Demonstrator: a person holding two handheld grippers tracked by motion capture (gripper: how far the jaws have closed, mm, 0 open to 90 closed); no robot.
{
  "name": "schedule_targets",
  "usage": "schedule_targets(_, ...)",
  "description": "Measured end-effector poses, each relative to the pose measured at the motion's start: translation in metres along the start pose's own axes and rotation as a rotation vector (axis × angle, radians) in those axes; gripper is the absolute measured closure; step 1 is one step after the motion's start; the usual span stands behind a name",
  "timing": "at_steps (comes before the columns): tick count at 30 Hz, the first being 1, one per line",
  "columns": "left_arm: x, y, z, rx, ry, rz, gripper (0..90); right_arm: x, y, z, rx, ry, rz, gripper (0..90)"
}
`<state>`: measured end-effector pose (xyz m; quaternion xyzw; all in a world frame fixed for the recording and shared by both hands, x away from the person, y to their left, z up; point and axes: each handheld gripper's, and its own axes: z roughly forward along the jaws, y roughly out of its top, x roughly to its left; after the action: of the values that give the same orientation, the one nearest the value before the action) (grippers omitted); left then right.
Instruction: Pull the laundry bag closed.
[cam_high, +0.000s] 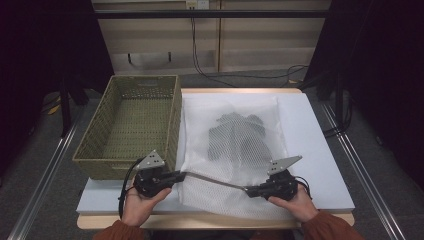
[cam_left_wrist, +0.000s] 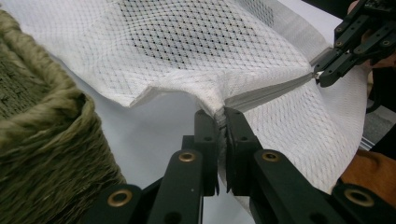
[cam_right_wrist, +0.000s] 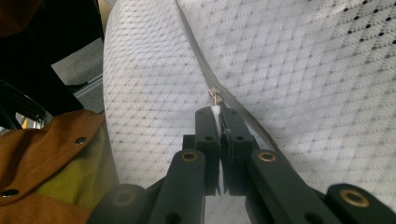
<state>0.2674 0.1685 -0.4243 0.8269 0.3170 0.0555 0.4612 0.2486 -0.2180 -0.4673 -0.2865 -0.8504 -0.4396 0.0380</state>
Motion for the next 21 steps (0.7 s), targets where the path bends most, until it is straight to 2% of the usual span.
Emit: schedule_targets(21,-0.001,-0.001,0.000,0.009,0.001,0.007,85.2,-0.004,-0.009,-0.013,-0.010,-0.034,0.028,87.7)
